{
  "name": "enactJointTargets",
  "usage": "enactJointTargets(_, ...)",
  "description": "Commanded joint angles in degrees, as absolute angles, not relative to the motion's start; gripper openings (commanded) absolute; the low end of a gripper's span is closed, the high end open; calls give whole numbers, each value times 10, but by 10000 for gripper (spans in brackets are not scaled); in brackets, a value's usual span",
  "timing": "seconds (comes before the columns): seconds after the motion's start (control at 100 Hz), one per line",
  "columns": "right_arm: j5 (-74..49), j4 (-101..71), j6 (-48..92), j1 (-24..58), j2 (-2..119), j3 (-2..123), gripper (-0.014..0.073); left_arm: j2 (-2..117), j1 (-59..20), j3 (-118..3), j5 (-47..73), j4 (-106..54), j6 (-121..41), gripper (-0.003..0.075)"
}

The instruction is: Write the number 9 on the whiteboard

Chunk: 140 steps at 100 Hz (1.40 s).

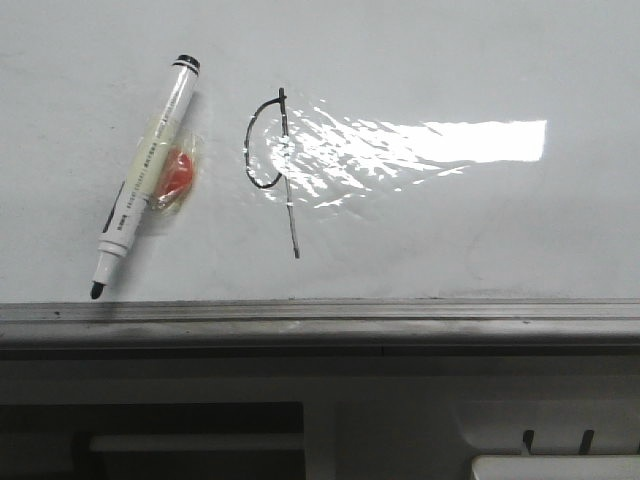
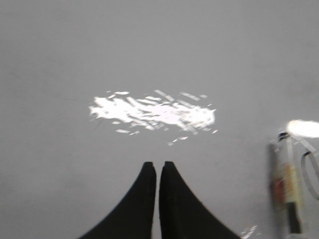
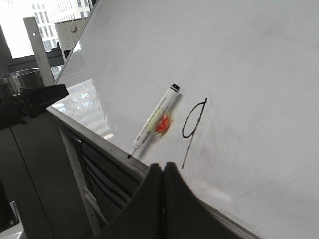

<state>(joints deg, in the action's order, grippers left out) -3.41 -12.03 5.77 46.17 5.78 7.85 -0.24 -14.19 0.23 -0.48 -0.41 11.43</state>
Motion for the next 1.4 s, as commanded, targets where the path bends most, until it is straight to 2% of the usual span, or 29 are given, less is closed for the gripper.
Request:
enactJointTargets(0.0, 12, -114, 64, 463, 63, 92, -70, -18, -100, 26, 5, -7, 65, -20)
enactJointTargets(0.17, 13, -114, 64, 463, 63, 92, -70, -18, -48, 26, 68, -7, 53, -20)
enactJointTargets(0.32, 13, -114, 64, 463, 63, 92, -70, -18, -26, 26, 168, -7, 52, -20)
enactJointTargets(1.22, 26, -114, 64, 463, 56, 72, -70, -18, -26, 26, 166, -7, 52, -20)
enactJointTargets(1.29, 67, -114, 64, 455, 56, 54, -70, -18, -26, 26, 166, -7, 52, -20)
enactJointTargets(1.39, 203, -114, 64, 438, 56, 19, -70, -18, -26, 26, 166, -7, 52, -20)
